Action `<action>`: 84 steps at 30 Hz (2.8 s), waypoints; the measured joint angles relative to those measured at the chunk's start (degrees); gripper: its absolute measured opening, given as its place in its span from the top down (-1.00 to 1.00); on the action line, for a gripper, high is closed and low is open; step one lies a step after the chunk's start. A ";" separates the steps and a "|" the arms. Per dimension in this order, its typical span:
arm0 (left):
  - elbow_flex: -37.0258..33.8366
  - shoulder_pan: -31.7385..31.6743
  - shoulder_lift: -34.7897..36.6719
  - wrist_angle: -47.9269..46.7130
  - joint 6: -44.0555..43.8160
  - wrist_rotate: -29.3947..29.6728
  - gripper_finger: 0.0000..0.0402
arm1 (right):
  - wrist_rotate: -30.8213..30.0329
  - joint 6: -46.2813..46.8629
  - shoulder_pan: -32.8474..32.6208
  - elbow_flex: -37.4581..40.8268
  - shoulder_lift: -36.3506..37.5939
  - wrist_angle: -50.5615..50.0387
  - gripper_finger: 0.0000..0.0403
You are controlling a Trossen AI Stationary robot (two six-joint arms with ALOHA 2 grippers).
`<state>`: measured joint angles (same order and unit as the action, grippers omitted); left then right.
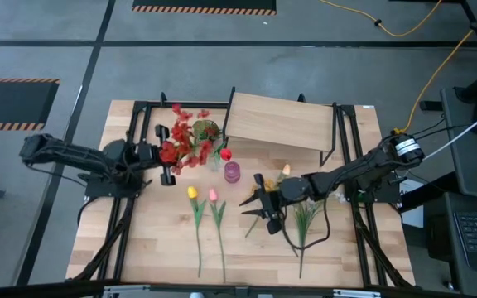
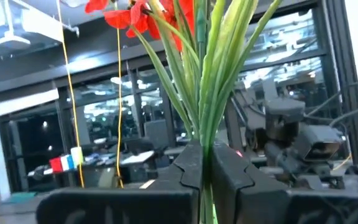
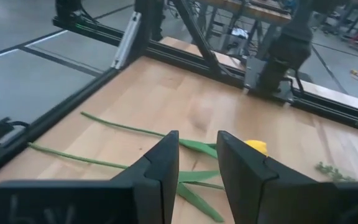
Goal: Pick and place flowers into a vace then onto a shelf
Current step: Put the red flowers into the transparent vase
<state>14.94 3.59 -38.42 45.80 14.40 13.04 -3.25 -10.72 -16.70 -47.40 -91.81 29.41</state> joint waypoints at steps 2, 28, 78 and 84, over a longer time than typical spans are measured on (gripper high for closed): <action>0.00 -2.92 -0.84 0.14 -0.82 -1.77 0.96 | -0.15 0.00 0.89 -0.02 -0.13 0.36 0.44; 0.02 -21.57 -20.46 20.42 -12.92 -19.19 0.96 | -0.17 -1.04 5.08 -0.02 -0.57 0.49 0.44; -0.63 -20.08 -33.66 18.74 -15.20 -16.06 0.38 | -0.15 -1.25 5.04 -0.02 -0.50 -0.03 0.44; -0.63 -20.08 -33.43 17.95 -15.18 -14.45 0.30 | -0.15 -1.14 5.04 -0.02 -0.50 -0.10 0.44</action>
<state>14.31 -16.49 -71.85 63.75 -0.78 -1.41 -3.40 -11.86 -11.66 -47.42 -92.31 29.32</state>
